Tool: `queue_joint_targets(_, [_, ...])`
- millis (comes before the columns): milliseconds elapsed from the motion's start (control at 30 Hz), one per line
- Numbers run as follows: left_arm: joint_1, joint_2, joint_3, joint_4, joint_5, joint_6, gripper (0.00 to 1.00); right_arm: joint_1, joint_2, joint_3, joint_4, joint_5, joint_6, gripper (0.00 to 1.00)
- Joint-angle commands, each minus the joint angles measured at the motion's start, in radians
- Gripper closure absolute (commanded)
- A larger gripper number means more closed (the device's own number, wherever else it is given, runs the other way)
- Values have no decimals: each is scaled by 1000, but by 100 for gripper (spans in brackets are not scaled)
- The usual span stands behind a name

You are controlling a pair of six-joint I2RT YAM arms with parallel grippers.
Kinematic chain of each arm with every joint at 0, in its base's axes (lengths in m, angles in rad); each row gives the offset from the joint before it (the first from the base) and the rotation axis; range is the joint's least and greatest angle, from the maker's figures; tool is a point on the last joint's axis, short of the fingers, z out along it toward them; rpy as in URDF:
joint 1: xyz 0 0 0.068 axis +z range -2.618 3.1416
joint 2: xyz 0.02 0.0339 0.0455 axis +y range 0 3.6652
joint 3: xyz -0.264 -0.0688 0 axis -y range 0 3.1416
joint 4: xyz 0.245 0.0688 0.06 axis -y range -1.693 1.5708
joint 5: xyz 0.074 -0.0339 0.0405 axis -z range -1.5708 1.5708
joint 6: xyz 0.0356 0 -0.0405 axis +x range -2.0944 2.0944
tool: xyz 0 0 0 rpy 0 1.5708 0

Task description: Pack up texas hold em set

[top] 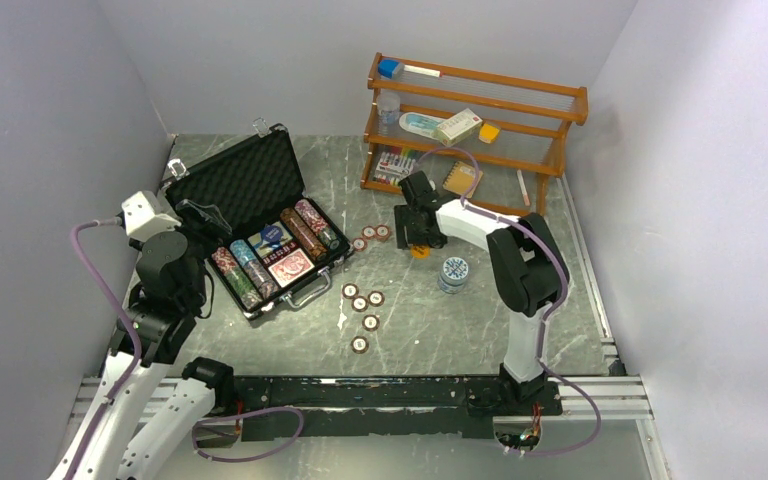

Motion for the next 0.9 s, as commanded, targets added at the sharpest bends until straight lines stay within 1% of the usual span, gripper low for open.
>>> queue_joint_targets(0, [-5,-2,-3,8,4,4,24,-4,-23,-56,-94,-70,-20,28])
queue_joint_targets(100, [-5,0,-2,6,6,1,24,-4,-34,-72,-104,-73,-23,29])
queue_joint_targets(233, [-5,1,-3,7,6,2,24,-4,-35,-74,-119,-67,-28,34])
queue_joint_targets(400, [-5,-1,-4,8,10,-1,24,-4,-8,-61,-113,-34,-35,32])
queue_joint_targets(600, [-5,-2,-2,4,7,-1,24,-5,81,8,-127,-9,-42,31])
queue_joint_targets(633, [-5,-4,-2,4,7,0,24,-4,103,24,-143,-11,-42,33])
queue_joint_targets(700, [-5,-5,-2,1,8,0,24,-4,137,45,-175,-30,-51,38])
queue_joint_targets(767, [-5,-7,-1,-2,8,1,24,-4,153,45,-196,-45,-57,44])
queue_joint_targets(867, [-5,-7,2,-4,6,0,24,-4,152,25,-213,-57,-62,51])
